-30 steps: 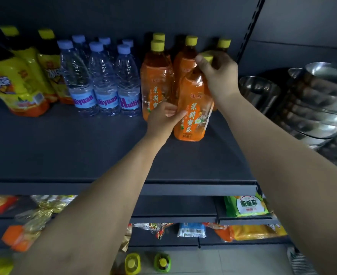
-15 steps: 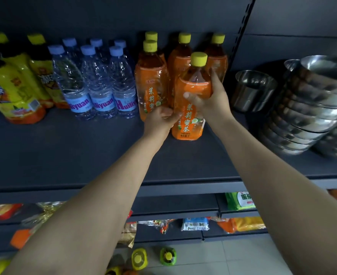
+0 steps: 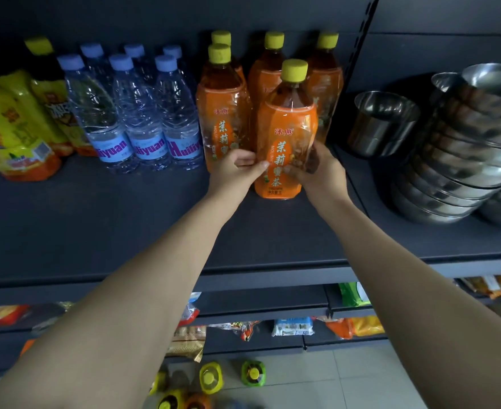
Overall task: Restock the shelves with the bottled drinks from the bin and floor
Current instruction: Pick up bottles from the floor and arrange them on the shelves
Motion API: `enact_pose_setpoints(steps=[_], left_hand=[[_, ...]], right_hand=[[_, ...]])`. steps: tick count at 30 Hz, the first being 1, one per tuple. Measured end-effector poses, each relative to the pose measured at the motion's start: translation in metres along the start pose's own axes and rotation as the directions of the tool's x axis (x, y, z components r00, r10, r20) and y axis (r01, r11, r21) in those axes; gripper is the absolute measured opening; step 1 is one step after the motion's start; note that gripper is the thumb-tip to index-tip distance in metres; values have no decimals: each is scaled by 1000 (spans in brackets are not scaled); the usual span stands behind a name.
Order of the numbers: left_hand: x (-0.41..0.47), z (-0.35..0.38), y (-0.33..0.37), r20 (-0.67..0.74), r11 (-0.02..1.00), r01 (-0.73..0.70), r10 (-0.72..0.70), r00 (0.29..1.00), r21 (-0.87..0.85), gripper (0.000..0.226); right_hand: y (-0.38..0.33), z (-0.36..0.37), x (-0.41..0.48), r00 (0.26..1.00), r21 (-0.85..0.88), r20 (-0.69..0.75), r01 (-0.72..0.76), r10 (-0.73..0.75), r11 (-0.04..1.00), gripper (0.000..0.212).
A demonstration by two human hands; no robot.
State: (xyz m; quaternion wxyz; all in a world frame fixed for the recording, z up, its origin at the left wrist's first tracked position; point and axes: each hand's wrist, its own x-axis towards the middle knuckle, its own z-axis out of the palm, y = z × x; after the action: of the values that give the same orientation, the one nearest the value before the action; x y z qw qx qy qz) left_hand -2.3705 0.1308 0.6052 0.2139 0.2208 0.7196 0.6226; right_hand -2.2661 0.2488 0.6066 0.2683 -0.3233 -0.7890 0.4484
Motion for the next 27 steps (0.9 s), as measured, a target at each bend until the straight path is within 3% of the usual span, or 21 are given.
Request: enact_pose_setpoints(steps=[27], left_hand=[[31, -2, -7, -64, 993, -50, 57, 996, 109, 27]], right_hand=[[-4, 23, 58, 1000, -108, -6, -5, 5, 994, 59]])
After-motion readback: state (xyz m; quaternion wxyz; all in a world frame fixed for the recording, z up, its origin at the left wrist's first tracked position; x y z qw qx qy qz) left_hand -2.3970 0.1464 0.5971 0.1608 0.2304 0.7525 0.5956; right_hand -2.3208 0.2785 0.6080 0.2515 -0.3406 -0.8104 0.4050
